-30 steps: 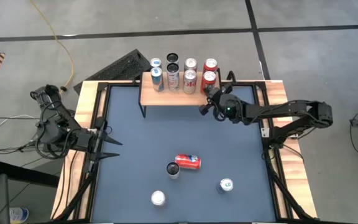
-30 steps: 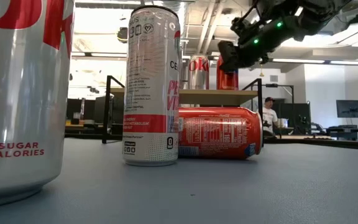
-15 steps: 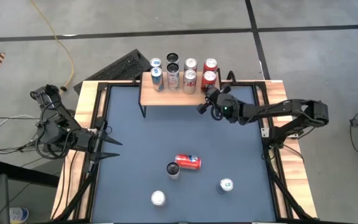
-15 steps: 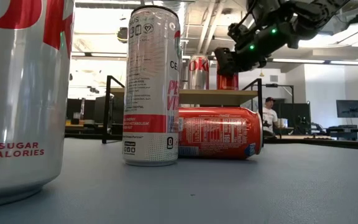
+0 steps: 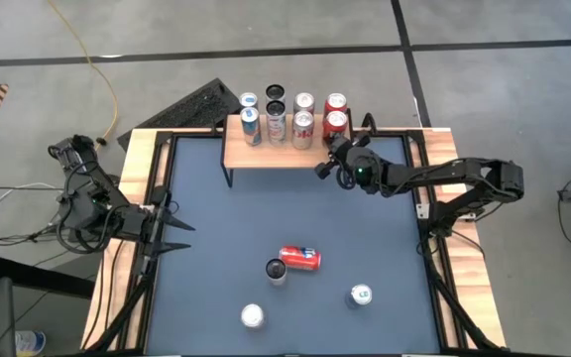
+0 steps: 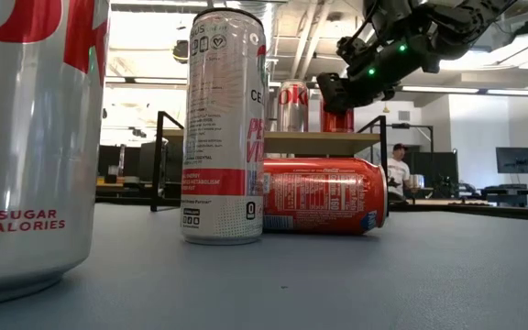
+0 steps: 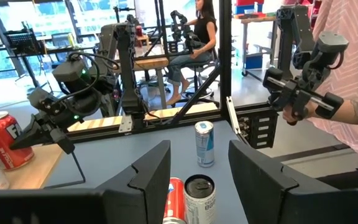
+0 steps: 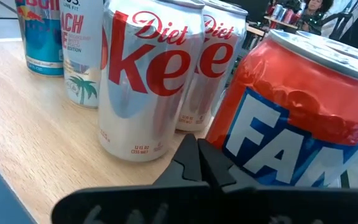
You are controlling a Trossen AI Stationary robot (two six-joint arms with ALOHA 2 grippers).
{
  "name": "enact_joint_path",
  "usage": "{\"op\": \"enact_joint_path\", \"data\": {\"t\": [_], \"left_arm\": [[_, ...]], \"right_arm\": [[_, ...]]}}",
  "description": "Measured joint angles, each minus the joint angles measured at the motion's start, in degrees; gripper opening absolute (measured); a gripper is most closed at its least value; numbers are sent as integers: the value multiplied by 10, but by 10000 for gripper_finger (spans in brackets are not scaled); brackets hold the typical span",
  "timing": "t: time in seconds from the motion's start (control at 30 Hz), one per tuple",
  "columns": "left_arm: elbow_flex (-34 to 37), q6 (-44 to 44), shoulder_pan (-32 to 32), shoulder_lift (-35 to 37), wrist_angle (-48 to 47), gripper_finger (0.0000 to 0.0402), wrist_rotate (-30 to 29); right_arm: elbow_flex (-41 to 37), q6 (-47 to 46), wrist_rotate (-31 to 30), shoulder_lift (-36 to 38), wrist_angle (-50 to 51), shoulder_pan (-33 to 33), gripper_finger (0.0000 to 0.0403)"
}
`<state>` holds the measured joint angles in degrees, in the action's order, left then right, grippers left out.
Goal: Place canned beverage on shelf
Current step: Put the top left orange soda can on the shelf aligned with the other orange soda can
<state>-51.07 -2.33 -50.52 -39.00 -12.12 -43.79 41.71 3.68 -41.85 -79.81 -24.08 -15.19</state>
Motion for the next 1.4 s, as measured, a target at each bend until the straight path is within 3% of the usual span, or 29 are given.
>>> {"op": "enact_joint_path", "data": {"t": [0.57, 0.7, 0.83, 1.4], "left_arm": [[0, 3, 0, 0, -1, 153, -6], [0, 26, 0, 0, -5, 153, -6], [0, 34, 0, -4, -9, 153, -4], [0, 4, 0, -12, -9, 153, -5]], "right_arm": [[13, 47, 13, 1, -18, 19, 0], [25, 58, 7, 25, 37, 53, 0], [24, 40, -54, 47, 128, 75, 0], [24, 24, -60, 53, 175, 18, 0]]}}
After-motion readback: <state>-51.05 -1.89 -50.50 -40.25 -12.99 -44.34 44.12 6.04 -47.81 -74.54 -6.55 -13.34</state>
